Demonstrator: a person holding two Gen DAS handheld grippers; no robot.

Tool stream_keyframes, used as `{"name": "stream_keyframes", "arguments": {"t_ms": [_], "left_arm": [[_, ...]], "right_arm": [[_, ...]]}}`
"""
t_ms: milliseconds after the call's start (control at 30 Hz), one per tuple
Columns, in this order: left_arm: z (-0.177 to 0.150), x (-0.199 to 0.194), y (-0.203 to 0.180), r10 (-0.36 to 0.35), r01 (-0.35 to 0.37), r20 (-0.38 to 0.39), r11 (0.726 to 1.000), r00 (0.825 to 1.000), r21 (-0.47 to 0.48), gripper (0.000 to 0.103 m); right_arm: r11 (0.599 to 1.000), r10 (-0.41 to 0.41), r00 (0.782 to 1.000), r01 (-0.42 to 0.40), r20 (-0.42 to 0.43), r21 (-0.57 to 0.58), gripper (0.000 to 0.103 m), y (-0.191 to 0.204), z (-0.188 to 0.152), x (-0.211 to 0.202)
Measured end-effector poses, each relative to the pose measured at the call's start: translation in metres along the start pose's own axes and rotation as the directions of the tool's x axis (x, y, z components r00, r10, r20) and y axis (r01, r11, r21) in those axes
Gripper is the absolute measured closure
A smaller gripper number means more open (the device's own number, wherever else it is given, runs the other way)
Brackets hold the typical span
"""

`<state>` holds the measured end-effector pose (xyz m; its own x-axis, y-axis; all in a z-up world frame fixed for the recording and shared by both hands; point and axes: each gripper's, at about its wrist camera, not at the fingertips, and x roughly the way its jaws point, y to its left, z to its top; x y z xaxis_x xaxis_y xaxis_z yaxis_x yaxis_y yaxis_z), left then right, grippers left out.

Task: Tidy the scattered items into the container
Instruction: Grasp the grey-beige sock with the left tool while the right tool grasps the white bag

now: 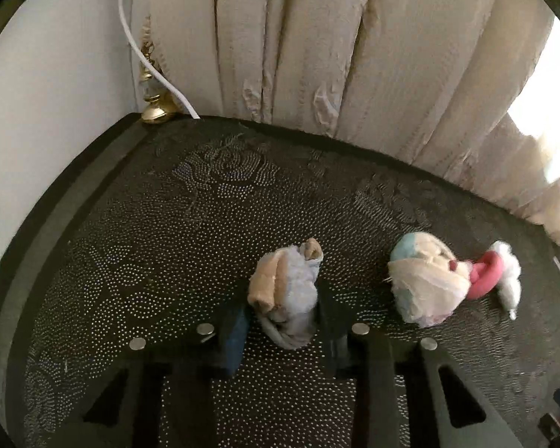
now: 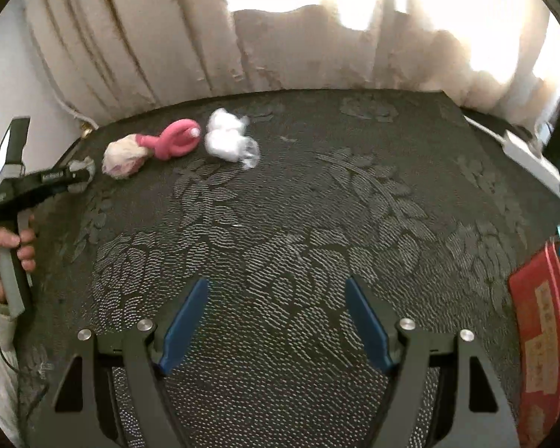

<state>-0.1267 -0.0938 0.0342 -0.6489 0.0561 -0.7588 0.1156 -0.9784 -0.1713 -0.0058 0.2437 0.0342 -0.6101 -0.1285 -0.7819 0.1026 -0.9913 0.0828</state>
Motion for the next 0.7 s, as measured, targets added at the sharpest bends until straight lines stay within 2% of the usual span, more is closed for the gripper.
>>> {"name": "stream_keyframes", "arguments": {"t_ms": [167, 400, 633, 700], "left_arm": [[0.001, -0.018, -0.011, -0.016, 0.014, 0.039, 0.999, 0.999, 0.03, 0.069], [0.004, -0.044, -0.024, -0.045, 0.04, 0.089, 0.998, 0.995, 0.055, 0.069], [0.001, -0.054, -0.034, -0.083, 0.076, 0.093, 0.994, 0.992, 0.077, 0.069], [0.001, -0.053, -0.036, -0.089, 0.082, 0.09, 0.993, 0.992, 0.084, 0.069]], "right_arm": [[0.997, 0.008, 0.999, -0.004, 0.046, -0.08, 0.024, 0.017, 0.023, 0.002], [0.998, 0.014, 0.998, -0.01, 0.067, -0.058, 0.024, 0.021, 0.069, 0.042], [0.999, 0.015, 0.999, -0.013, 0.032, -0.045, 0.024, 0.03, 0.106, 0.093], [0.999, 0.027, 1.0, -0.026, 0.011, -0.033, 0.029, 0.031, 0.113, 0.107]]}}
